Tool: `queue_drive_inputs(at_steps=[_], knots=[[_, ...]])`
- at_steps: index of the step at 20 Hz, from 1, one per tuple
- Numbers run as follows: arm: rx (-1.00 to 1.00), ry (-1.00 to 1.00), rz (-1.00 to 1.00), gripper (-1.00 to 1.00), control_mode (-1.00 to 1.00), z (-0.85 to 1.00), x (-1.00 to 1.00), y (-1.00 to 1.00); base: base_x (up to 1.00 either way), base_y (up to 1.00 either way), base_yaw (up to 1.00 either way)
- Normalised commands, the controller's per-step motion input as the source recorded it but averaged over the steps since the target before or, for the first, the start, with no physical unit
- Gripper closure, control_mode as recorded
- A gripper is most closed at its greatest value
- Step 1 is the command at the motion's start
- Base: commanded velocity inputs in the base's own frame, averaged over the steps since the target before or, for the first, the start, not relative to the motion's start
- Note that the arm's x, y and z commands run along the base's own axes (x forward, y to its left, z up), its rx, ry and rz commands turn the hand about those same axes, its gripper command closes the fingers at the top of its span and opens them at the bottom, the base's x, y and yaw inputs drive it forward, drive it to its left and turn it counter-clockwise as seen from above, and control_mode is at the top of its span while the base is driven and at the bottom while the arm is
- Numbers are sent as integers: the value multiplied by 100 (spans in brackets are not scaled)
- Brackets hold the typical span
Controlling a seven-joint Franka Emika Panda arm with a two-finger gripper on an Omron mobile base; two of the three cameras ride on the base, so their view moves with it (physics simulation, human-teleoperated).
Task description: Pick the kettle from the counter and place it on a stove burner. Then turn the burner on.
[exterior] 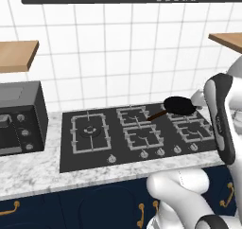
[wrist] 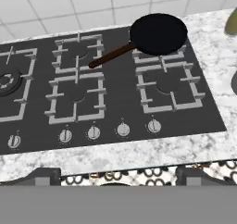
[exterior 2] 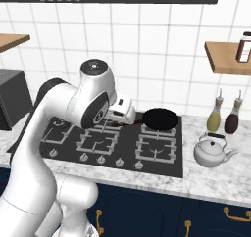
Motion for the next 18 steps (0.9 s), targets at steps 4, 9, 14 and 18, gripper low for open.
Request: queue_drive_inputs(at_steps=[4,9,14,18], knots=[[6,-11,-26,-100,-100,0,-14,-100,0,0,0],[16,-1,-34,-100,-100,0,4,-100,0,0,0],[15,0,-40,-100,-100,0,27,-100,0,0,0],[10,-2,-40,-100,-100,-1,26,-100,0,0,0]])
